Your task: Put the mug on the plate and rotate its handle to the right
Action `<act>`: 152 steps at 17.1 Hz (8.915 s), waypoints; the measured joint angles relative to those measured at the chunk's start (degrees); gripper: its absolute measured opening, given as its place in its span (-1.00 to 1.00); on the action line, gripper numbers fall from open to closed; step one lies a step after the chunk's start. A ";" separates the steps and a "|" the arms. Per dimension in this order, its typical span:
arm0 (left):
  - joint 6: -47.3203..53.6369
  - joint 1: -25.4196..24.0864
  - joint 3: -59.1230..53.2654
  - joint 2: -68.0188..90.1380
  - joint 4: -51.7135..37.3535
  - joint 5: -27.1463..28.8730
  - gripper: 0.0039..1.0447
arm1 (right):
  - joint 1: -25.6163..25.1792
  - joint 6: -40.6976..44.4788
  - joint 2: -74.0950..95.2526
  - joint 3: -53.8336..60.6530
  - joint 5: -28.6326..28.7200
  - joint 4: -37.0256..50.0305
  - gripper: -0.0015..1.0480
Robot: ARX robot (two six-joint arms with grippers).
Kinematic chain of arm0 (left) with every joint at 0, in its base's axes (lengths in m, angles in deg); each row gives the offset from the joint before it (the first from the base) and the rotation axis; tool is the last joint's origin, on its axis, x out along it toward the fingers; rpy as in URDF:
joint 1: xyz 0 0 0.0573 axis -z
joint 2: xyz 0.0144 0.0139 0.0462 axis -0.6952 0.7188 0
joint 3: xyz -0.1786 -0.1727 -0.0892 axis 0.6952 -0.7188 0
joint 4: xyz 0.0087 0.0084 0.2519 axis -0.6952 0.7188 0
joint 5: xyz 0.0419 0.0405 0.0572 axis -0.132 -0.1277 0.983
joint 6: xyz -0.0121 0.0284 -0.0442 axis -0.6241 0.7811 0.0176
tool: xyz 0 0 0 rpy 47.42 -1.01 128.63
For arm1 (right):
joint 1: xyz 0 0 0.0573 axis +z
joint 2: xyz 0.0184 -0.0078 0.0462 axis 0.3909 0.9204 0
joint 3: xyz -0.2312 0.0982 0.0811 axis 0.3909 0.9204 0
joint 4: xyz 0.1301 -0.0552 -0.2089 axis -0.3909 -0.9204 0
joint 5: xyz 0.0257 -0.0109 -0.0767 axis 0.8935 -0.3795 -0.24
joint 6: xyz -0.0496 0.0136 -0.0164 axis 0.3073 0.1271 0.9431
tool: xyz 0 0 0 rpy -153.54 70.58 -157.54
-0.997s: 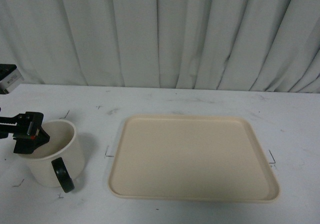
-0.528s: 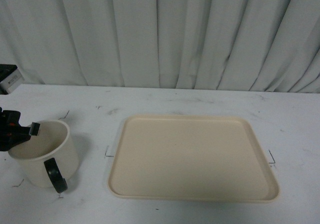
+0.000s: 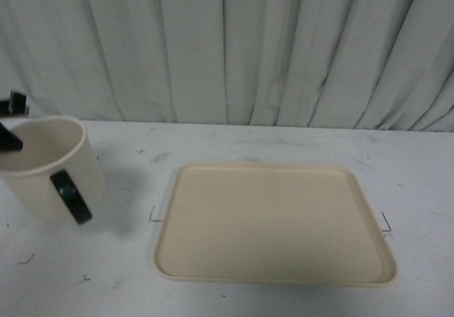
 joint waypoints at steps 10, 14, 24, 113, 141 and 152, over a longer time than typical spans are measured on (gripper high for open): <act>-11.56 20.50 8.79 -0.98 3.65 4.52 -0.94 | 0.00 0.00 0.00 0.00 0.02 0.02 0.87; -14.23 31.47 17.05 16.28 3.54 9.05 -0.94 | 0.00 0.00 0.00 0.00 0.00 0.02 0.87; -16.92 27.06 16.63 22.38 -1.53 10.95 -0.94 | 0.00 0.00 0.00 0.00 0.00 0.00 0.87; -0.13 3.87 -53.31 -92.48 -8.57 8.52 0.88 | 17.57 -18.99 97.07 -52.72 -4.07 25.00 0.87; -0.13 3.87 -53.31 -92.48 -8.59 8.52 0.88 | 29.66 -37.29 120.61 -69.81 -0.39 1.62 -0.23; -0.13 3.87 -53.31 -92.48 -8.57 8.52 0.88 | 21.55 -26.43 110.09 -64.67 2.86 1.73 -0.94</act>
